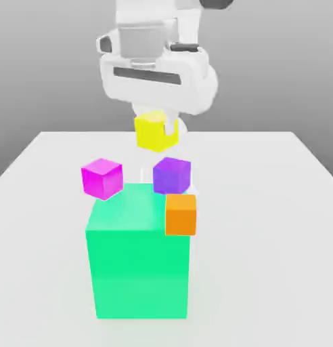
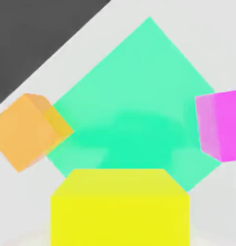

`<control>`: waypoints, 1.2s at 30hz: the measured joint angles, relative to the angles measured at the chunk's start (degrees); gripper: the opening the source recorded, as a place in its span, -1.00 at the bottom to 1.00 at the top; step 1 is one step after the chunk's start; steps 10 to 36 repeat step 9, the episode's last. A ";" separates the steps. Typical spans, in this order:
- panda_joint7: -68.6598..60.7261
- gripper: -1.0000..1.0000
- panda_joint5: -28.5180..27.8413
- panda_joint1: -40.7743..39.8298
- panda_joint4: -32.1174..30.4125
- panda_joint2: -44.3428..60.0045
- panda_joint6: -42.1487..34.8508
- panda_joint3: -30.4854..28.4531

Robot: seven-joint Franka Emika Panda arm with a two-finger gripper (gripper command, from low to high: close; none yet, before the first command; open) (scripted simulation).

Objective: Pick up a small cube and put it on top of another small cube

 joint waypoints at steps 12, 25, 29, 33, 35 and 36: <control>1.00 1.00 1.30 0.58 -9.05 -0.22 9.67 3.24; 1.00 1.00 1.30 0.58 -9.05 -0.22 9.67 3.24; 1.00 1.00 1.30 0.58 -9.05 -0.22 9.67 3.24; 1.00 1.00 1.30 0.58 -9.05 -0.22 9.67 3.24; 1.00 1.00 1.30 0.58 -9.05 -0.22 9.67 3.24; 1.00 1.00 1.30 0.58 -9.05 -0.22 9.67 3.24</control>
